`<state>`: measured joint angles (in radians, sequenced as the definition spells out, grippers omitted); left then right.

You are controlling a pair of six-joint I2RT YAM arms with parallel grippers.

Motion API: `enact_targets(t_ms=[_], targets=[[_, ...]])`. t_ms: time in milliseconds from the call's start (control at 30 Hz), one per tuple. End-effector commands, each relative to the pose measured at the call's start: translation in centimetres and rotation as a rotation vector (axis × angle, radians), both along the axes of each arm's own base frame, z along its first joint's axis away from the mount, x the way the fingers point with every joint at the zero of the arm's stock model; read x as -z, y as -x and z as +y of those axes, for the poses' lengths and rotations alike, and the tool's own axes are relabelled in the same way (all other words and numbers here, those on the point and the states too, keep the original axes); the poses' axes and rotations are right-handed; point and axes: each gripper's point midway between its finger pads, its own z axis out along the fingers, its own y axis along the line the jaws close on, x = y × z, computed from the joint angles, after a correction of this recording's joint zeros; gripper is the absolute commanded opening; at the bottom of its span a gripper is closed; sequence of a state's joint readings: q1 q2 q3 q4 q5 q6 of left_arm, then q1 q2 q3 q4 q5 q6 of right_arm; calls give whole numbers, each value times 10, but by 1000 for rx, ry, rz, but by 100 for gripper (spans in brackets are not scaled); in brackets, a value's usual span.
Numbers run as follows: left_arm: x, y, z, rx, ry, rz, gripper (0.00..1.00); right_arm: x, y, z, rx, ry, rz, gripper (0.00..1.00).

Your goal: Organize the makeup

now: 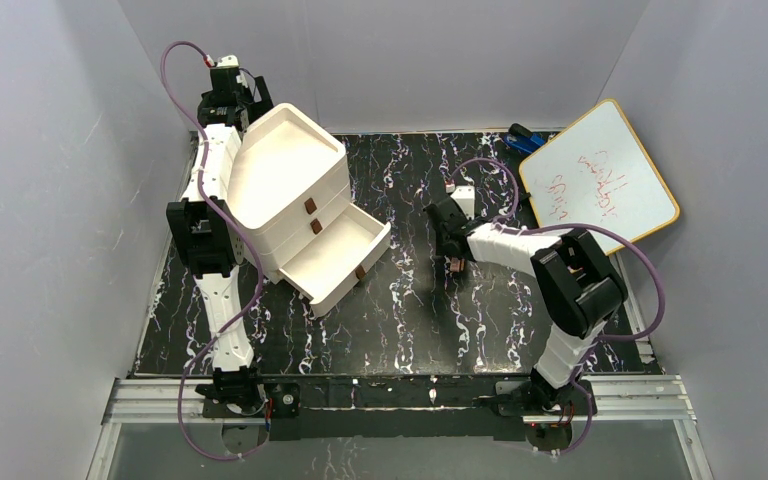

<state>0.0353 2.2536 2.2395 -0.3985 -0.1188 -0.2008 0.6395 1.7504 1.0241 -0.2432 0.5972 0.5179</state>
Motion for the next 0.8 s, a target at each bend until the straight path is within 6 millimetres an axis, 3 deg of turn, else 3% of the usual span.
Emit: enact_targets(t_ms=[0, 167, 533, 767], targets=[[-20, 1, -3, 16, -8, -30, 98, 0, -8, 12, 3, -52, -3, 56], [-18, 1, -2, 14, -9, -27, 98, 14, -6, 13, -2, -40, 28, 48], [-17, 1, -2, 13, -11, -24, 98, 32, -6, 15, -21, -17, 76, 1], [-17, 1, -2, 12, -10, -23, 98, 15, -10, 14, -29, -10, 49, 1]])
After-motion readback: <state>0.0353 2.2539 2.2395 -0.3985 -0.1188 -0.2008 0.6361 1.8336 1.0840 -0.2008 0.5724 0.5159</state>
